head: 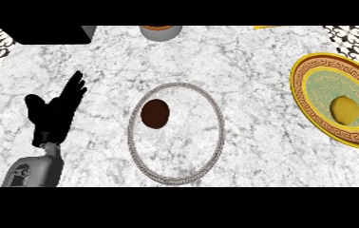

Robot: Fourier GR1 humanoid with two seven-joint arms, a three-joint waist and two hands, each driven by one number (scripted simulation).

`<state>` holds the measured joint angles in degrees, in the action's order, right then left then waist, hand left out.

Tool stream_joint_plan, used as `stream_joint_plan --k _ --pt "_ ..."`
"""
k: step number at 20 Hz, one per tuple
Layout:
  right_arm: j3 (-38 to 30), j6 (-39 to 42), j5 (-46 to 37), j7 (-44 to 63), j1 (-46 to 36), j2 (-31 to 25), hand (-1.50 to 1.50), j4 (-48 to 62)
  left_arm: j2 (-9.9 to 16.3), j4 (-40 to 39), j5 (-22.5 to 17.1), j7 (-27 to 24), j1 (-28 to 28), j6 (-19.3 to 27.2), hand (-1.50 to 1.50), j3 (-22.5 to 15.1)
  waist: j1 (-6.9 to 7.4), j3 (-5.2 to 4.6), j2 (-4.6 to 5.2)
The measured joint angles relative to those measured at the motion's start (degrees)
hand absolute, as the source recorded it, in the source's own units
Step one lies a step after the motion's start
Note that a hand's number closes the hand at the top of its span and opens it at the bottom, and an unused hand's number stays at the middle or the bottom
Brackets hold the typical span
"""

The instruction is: Pick the lemon from the placemat and place it in the plate

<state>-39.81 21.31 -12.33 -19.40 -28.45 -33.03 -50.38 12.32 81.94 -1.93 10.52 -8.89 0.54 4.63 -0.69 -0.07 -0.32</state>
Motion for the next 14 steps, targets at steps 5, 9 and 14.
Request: stream_joint_plan --k 5,9,14 --pt "-2.1 7.9 6.2 2.3 1.8 -3.7 -1.50 2.6 -0.5 -0.8 0.7 -1.5 0.4 -0.1 0.00 -0.1 0.41 0.06 0.21" --pt "-1.6 8.6 8.2 -1.1 3.6 -4.9 -1.50 4.4 -0.8 -1.1 1.1 -1.7 0.1 -0.5 0.00 0.1 0.68 0.07 0.31" --pt "-1.2 10.1 8.2 -7.3 3.4 -10.2 -1.50 12.8 -1.0 -1.0 1.0 -1.3 -0.6 -1.0 0.00 0.4 1.02 0.11 0.43"
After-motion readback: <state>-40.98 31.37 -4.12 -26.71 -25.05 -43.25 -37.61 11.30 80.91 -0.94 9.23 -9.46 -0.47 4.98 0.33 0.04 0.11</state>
